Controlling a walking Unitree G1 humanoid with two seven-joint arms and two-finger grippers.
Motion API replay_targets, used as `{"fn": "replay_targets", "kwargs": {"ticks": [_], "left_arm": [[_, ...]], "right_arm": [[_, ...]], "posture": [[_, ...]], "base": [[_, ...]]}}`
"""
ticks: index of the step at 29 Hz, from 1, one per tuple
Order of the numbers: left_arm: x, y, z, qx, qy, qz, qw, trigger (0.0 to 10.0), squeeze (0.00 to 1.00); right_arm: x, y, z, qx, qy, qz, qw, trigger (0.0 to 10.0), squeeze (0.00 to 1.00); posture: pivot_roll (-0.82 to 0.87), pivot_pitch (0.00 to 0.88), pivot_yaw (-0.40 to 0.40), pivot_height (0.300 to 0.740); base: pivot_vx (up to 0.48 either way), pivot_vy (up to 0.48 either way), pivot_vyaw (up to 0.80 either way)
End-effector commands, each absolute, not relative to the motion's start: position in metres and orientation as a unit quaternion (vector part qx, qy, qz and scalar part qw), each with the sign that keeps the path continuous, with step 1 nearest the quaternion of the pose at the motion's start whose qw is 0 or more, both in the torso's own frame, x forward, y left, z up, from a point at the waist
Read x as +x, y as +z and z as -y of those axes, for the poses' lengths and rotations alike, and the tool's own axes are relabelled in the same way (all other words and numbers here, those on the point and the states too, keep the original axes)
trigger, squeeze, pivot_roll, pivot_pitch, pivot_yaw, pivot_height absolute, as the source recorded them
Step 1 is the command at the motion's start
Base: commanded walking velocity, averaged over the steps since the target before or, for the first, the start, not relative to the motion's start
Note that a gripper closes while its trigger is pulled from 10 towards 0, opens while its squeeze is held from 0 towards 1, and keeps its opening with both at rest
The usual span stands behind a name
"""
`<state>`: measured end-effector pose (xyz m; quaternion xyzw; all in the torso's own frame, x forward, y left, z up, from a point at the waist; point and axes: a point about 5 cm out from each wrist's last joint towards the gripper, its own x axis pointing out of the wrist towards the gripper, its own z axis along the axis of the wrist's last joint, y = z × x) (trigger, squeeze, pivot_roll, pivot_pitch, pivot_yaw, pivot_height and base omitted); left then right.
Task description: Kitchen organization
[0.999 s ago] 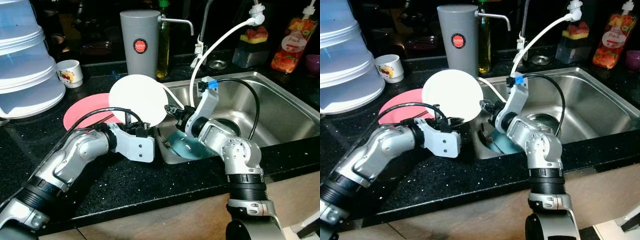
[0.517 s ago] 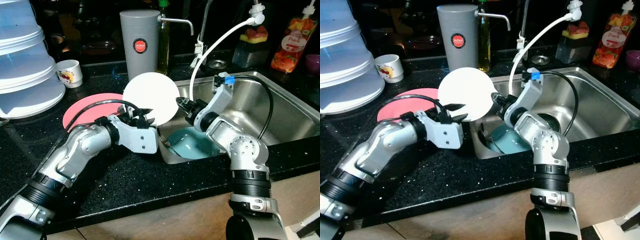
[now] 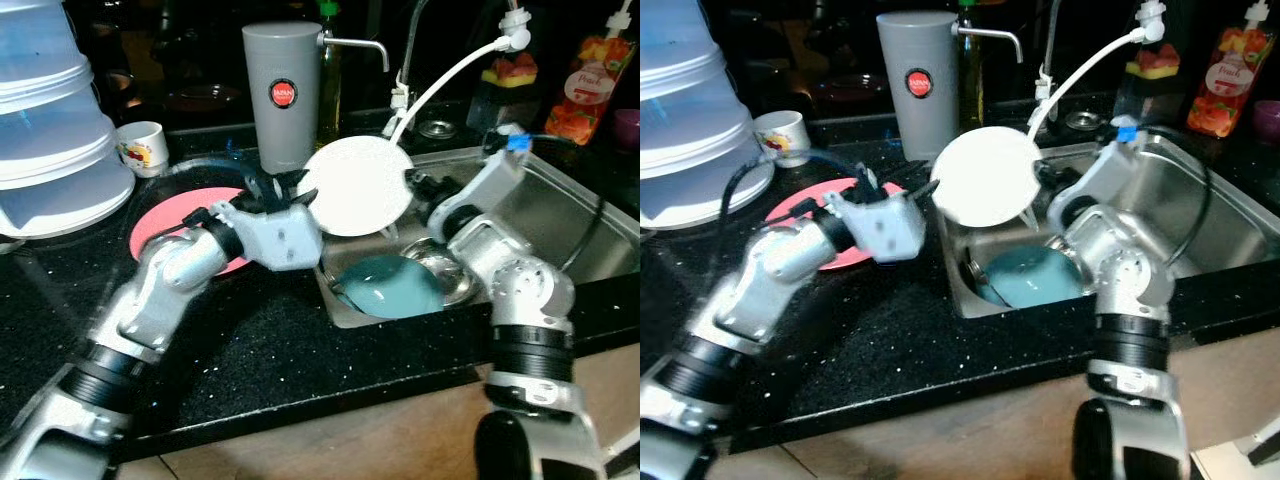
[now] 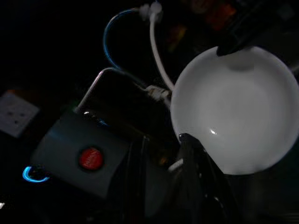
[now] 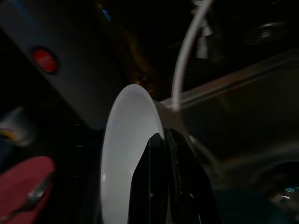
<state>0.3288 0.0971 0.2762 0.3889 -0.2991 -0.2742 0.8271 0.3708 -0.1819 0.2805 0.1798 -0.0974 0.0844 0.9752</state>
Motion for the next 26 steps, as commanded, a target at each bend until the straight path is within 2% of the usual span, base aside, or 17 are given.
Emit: {"fn": "replay_targets", "kwargs": {"ticks": [1,2,3,4,5,6,7,13,15,18,20,22,26], "left_arm": [[0.332,0.273,-0.100,0.365,-0.278,0.279,0.844,10.0,0.00],[0.332,0.273,-0.100,0.365,-0.278,0.279,0.844,10.0,0.00],[0.334,0.268,-0.093,0.321,-0.300,0.251,0.863,10.0,0.00],[0.334,0.268,-0.093,0.321,-0.300,0.251,0.863,10.0,0.00],[0.336,0.266,-0.084,0.271,-0.314,0.236,0.879,10.0,0.00],[0.336,0.266,-0.084,0.271,-0.314,0.236,0.879,10.0,0.00],[0.339,0.261,-0.069,0.196,-0.349,0.202,0.894,10.0,0.00],[0.341,0.251,-0.061,0.161,-0.381,0.145,0.899,10.0,0.00],[0.342,0.237,-0.061,0.157,-0.396,0.087,0.901,10.0,0.00],[0.342,0.237,-0.061,0.157,-0.396,0.087,0.901,10.0,0.00],[0.343,0.229,-0.062,0.160,-0.397,0.058,0.902,10.0,0.00],[0.344,0.210,-0.067,0.169,-0.392,-0.012,0.904,10.0,0.00],[0.343,0.199,-0.071,0.170,-0.394,-0.061,0.901,10.0,0.00]], "right_arm": [[0.372,0.274,0.179,0.151,0.086,0.090,0.981,0.0,0.00],[0.372,0.274,0.179,0.151,0.086,0.090,0.981,0.0,0.00],[0.372,0.266,0.177,0.107,0.079,0.080,0.988,0.0,0.00],[0.372,0.266,0.177,0.107,0.079,0.080,0.988,0.0,0.00],[0.372,0.257,0.173,0.051,0.075,0.069,0.993,0.0,0.00],[0.372,0.257,0.173,0.051,0.075,0.069,0.993,0.0,0.00],[0.372,0.238,0.163,-0.013,0.077,0.052,0.996,9.9,0.00],[0.371,0.223,0.155,-0.051,0.084,0.037,0.994,10.0,0.00],[0.370,0.214,0.151,-0.068,0.088,0.032,0.993,10.0,0.00],[0.370,0.214,0.151,-0.068,0.088,0.032,0.993,10.0,0.00],[0.369,0.212,0.150,-0.073,0.089,0.029,0.993,10.0,0.00],[0.368,0.210,0.150,-0.078,0.088,0.027,0.993,10.0,0.00],[0.370,0.210,0.151,-0.086,0.085,0.032,0.992,10.0,0.00]], "posture": [[0.03,0.026,0.078,0.740],[0.03,0.026,0.078,0.740],[0.02,0.024,0.076,0.740],[0.02,0.024,0.076,0.740],[0.02,0.024,0.075,0.740],[0.02,0.024,0.075,0.740],[0.02,0.024,0.074,0.740],[0.03,0.031,0.076,0.740],[0.03,0.033,0.077,0.740],[0.03,0.033,0.077,0.740],[0.02,0.037,0.078,0.740],[0.02,0.039,0.075,0.740],[0.03,0.039,0.073,0.740]], "base": [[0.000,0.000,0.00],[0.000,0.000,0.00],[0.000,0.000,0.00],[0.000,0.000,0.00],[0.000,0.000,0.00],[0.000,0.000,0.00],[0.000,0.000,0.00],[0.000,0.000,0.00],[0.000,0.000,0.00],[0.000,0.000,0.00],[0.000,0.000,0.00],[0.000,0.000,0.00],[0.000,0.000,0.00]]}}
